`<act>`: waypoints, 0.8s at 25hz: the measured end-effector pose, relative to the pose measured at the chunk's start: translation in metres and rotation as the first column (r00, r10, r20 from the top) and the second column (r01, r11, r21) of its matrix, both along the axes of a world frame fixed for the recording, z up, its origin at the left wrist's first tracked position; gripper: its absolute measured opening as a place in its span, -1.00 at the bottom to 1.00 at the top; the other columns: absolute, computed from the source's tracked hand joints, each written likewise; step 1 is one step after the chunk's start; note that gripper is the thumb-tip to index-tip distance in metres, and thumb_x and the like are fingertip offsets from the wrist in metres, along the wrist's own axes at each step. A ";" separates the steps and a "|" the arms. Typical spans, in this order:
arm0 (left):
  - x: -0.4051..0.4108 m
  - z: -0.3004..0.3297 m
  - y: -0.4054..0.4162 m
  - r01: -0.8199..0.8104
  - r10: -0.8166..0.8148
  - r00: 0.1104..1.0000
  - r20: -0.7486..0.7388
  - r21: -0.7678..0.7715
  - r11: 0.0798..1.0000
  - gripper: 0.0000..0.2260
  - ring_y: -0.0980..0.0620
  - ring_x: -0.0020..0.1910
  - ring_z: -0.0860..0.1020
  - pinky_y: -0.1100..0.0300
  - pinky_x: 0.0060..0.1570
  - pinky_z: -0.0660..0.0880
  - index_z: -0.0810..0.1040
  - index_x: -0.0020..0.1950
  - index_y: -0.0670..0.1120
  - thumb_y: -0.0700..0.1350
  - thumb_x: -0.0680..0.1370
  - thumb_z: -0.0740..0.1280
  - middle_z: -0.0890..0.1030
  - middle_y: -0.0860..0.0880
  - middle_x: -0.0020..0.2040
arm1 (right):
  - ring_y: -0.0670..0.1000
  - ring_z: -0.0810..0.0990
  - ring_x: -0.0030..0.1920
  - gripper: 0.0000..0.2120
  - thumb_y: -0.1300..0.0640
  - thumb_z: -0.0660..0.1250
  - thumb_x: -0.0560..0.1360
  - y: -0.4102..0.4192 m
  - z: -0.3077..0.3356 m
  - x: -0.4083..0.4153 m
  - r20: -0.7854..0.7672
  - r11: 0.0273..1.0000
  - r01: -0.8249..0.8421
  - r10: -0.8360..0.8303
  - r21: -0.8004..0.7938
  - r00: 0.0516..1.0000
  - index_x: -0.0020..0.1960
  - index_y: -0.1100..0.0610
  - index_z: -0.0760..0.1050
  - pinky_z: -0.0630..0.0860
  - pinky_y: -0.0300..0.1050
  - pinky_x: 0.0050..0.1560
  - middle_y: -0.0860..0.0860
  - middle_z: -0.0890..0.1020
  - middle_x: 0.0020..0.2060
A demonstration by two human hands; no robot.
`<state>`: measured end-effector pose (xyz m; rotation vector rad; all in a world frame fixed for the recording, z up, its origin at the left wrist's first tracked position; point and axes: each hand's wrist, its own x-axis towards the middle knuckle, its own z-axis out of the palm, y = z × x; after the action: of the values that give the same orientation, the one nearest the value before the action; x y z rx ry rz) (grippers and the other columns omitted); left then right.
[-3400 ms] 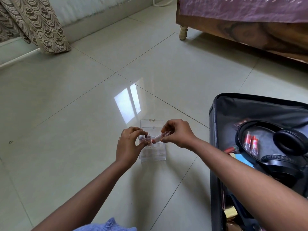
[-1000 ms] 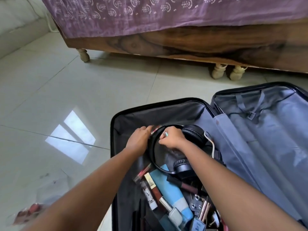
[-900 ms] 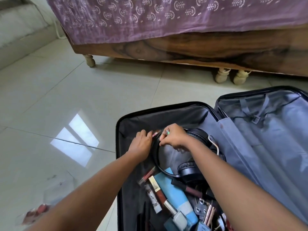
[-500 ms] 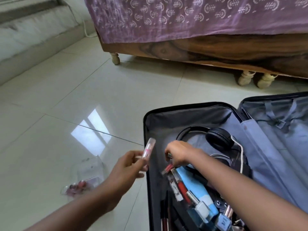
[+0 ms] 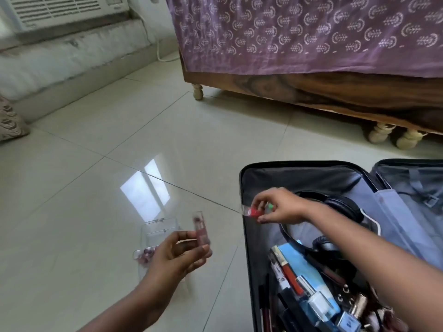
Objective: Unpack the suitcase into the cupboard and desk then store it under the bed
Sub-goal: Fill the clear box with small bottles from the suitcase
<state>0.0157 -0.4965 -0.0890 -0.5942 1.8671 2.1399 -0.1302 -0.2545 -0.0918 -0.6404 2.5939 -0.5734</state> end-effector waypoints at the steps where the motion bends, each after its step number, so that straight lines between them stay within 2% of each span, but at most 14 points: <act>1: 0.008 -0.006 -0.009 -0.072 0.072 0.997 -0.031 -0.021 0.997 -0.44 -0.17 0.00 0.65 0.06 0.01 0.58 0.51 0.06 -0.22 -0.15 0.14 0.61 0.68 -0.20 -0.04 | -0.24 0.49 -0.27 -0.78 0.05 0.48 0.38 -0.002 0.018 0.002 0.034 0.997 0.008 -0.005 -0.078 0.999 0.02 -0.02 0.60 0.35 -0.46 -0.25 -0.11 0.61 -0.17; 3: 0.023 -0.022 -0.027 -0.221 0.219 0.974 -0.062 -0.027 0.975 -0.38 -0.22 0.02 0.63 -0.05 0.07 0.54 0.52 0.03 -0.21 -0.09 0.02 0.56 0.68 -0.22 -0.06 | -0.25 0.52 -0.25 -0.79 -0.07 0.45 0.40 -0.016 0.045 0.009 0.111 0.980 0.001 0.021 -0.198 0.994 0.01 -0.08 0.63 0.39 -0.43 -0.21 -0.09 0.65 -0.17; 4: 0.030 -0.028 -0.034 -0.269 0.267 0.961 -0.067 -0.018 0.963 -0.37 -0.23 0.03 0.63 -0.07 0.08 0.53 0.52 0.03 -0.20 -0.08 0.01 0.56 0.68 -0.23 -0.06 | -0.24 0.55 -0.21 -0.76 -0.15 0.43 0.39 -0.027 0.051 0.014 0.151 0.979 -0.015 0.047 -0.205 0.987 0.00 -0.09 0.63 0.44 -0.37 -0.17 -0.08 0.66 -0.17; 6: 0.045 -0.034 -0.046 -0.320 0.318 0.945 -0.077 -0.018 0.947 -0.44 -0.20 0.03 0.63 -0.04 0.07 0.54 0.54 0.06 -0.17 -0.15 0.11 0.58 0.68 -0.21 -0.06 | -0.19 0.56 -0.22 -0.66 -0.29 0.40 0.32 -0.059 0.051 0.028 0.194 0.984 -0.078 0.109 -0.159 0.975 -0.06 -0.08 0.65 0.48 -0.24 -0.17 -0.04 0.66 -0.22; 7: 0.051 -0.035 -0.050 -0.332 0.328 0.941 -0.084 -0.036 0.943 -0.53 -0.17 0.03 0.63 -0.01 0.07 0.54 0.54 0.08 -0.15 -0.22 0.21 0.58 0.68 -0.18 -0.05 | -0.19 0.54 -0.28 -0.66 -0.26 0.43 0.29 -0.075 0.046 0.033 0.195 0.984 -0.109 0.136 -0.142 0.971 -0.10 -0.05 0.66 0.47 -0.24 -0.23 -0.03 0.66 -0.27; 9: 0.062 -0.039 -0.058 -0.353 0.344 0.934 -0.095 -0.104 0.930 -0.67 -0.04 -0.02 0.65 0.10 0.03 0.54 0.54 0.09 -0.12 -0.32 0.38 0.48 0.67 -0.13 -0.02 | -0.19 0.51 -0.35 -0.77 -0.10 0.51 0.30 -0.106 0.031 0.042 0.158 0.980 -0.159 0.177 -0.119 0.971 -0.15 0.02 0.67 0.47 -0.19 -0.29 -0.03 0.65 -0.33; 11: 0.072 -0.047 -0.068 -0.406 0.395 0.913 -0.100 -0.170 0.898 -0.74 0.15 -0.13 0.65 0.18 -0.03 0.53 0.54 0.08 -0.12 -0.31 0.43 0.43 0.63 -0.07 0.00 | -0.10 0.52 -0.30 -0.78 -0.03 0.53 0.30 -0.132 0.013 0.050 0.081 0.977 -0.180 0.190 -0.111 0.979 -0.13 0.05 0.66 0.47 -0.11 -0.28 -0.02 0.65 -0.28; 12: 0.075 -0.052 -0.073 -0.436 0.424 0.900 -0.107 -0.183 0.881 -0.75 0.17 -0.15 0.64 0.16 -0.01 0.53 0.53 0.08 -0.13 -0.29 0.44 0.43 0.62 -0.07 0.01 | -0.07 0.52 -0.26 -0.75 -0.04 0.53 0.31 -0.143 0.004 0.053 0.040 0.979 -0.172 0.177 -0.112 0.983 -0.10 0.07 0.66 0.47 -0.13 -0.27 -0.03 0.64 -0.24; 14: 0.077 -0.059 -0.079 -0.484 0.472 0.875 -0.109 -0.165 0.859 -0.79 0.07 -0.09 0.64 0.13 0.03 0.54 0.53 0.09 -0.15 -0.24 0.47 0.41 0.61 -0.11 0.03 | -0.03 0.55 -0.16 -0.70 -0.08 0.51 0.33 -0.159 -0.010 0.058 -0.050 0.984 -0.136 0.131 -0.112 0.990 -0.04 0.07 0.63 0.49 -0.13 -0.20 -0.03 0.64 -0.15; 16: 0.073 -0.065 -0.083 -0.511 0.495 0.859 -0.128 -0.173 0.842 -0.84 -0.02 -0.03 0.63 0.20 0.01 0.54 0.54 0.06 -0.13 -0.20 0.49 0.39 0.63 -0.10 0.00 | 0.04 0.57 -0.07 -0.73 -0.08 0.45 0.39 -0.169 -0.018 0.062 -0.120 0.989 -0.117 0.107 -0.085 0.987 -0.01 0.05 0.61 0.47 -0.11 -0.17 -0.02 0.63 -0.08; 20: 0.061 -0.070 -0.090 -0.505 0.463 0.863 -0.202 -0.314 0.804 -0.86 0.16 -0.04 0.62 0.34 -0.05 0.51 0.57 -0.02 -0.07 -0.16 0.45 0.44 0.66 0.01 -0.06 | 0.13 0.55 0.01 -0.79 0.00 0.32 0.49 -0.184 -0.027 0.070 -0.214 0.993 -0.102 0.112 0.056 0.970 0.06 0.06 0.58 0.37 -0.12 -0.16 0.01 0.57 -0.01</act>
<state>0.0772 -0.5867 -0.1589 -1.1640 2.4089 2.1573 -0.0602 -0.4383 -0.1189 -0.8654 2.7429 -0.4307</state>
